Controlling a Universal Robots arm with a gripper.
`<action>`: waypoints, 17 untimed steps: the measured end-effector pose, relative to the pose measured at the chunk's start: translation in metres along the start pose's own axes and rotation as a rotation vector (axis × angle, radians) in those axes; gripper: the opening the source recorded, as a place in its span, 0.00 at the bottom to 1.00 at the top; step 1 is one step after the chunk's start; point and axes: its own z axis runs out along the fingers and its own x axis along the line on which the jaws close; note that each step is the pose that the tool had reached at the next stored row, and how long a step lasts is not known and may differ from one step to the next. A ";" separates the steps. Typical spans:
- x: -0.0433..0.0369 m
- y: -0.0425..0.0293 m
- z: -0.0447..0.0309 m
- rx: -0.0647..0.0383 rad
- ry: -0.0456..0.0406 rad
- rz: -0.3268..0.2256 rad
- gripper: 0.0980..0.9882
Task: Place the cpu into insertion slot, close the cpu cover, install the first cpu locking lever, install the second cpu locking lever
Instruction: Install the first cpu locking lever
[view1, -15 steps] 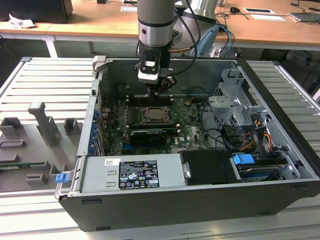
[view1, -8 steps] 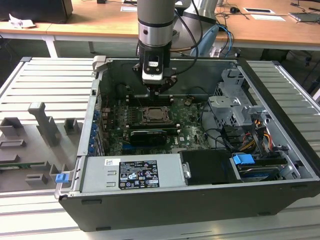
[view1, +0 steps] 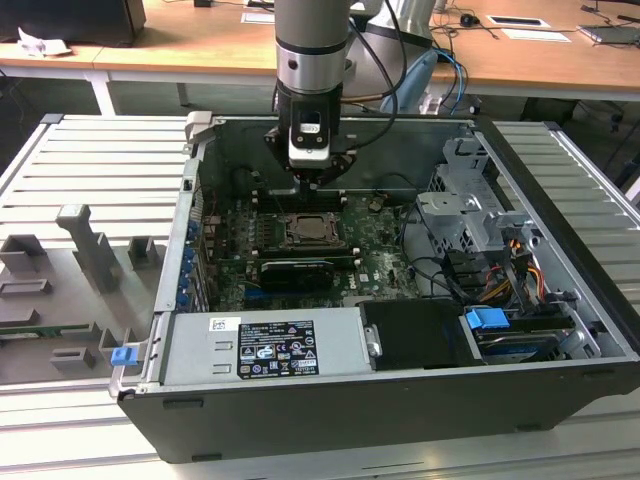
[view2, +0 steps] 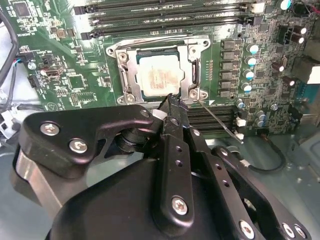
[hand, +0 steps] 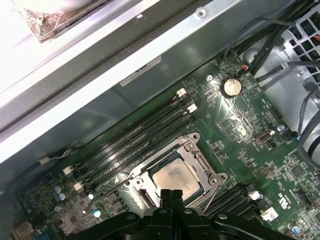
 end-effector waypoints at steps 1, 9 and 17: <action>0.0000 0.0000 0.0000 0.000 0.0002 -0.004 0.01; 0.0000 0.0000 0.0000 0.000 0.0036 -0.069 0.01; -0.0001 -0.0002 0.0000 -0.001 0.0085 -0.160 0.01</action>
